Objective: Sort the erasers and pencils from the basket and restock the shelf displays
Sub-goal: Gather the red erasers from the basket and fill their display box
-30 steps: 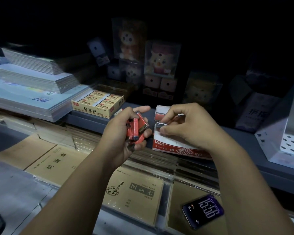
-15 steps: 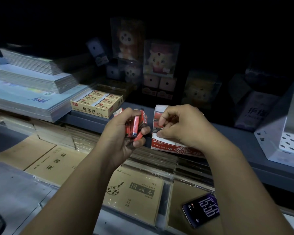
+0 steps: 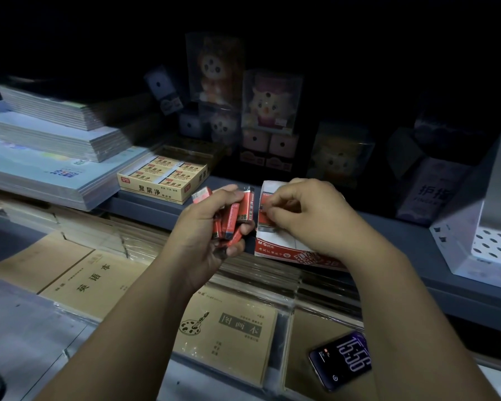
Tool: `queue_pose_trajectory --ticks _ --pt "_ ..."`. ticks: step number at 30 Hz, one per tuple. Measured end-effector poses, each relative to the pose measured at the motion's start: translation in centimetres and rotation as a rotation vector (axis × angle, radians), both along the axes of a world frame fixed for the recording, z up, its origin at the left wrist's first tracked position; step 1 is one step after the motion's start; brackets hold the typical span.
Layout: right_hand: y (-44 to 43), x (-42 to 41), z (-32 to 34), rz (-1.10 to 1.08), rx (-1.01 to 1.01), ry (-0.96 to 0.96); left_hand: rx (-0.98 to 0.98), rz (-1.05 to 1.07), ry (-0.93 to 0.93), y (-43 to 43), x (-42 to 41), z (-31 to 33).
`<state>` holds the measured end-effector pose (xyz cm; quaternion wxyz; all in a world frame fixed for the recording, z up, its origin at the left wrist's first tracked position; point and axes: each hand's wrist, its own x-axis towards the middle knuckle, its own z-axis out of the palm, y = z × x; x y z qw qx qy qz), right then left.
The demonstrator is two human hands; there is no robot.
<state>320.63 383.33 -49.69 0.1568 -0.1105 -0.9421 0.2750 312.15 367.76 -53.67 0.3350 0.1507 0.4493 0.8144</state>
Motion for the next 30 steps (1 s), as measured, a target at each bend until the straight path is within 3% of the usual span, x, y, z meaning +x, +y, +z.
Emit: queue_pose_trajectory --ticks 5,13,19,30 --pt "-1.3 0.1 0.9 0.053 -0.453 0.158 -0.002 -0.001 0.028 -0.1 -0.1 -0.1" --pt "-1.7 0.1 0.9 0.085 -0.691 0.103 -0.050 -0.007 0.089 -0.2 -0.2 -0.2" --pt "-0.2 0.8 1.6 -0.031 -0.695 0.115 -0.010 0.020 -0.044 0.0 0.1 0.1" --pt "1.1 1.1 0.7 -0.197 -0.408 -0.080 -0.001 0.114 -0.120 0.3 0.4 0.8"
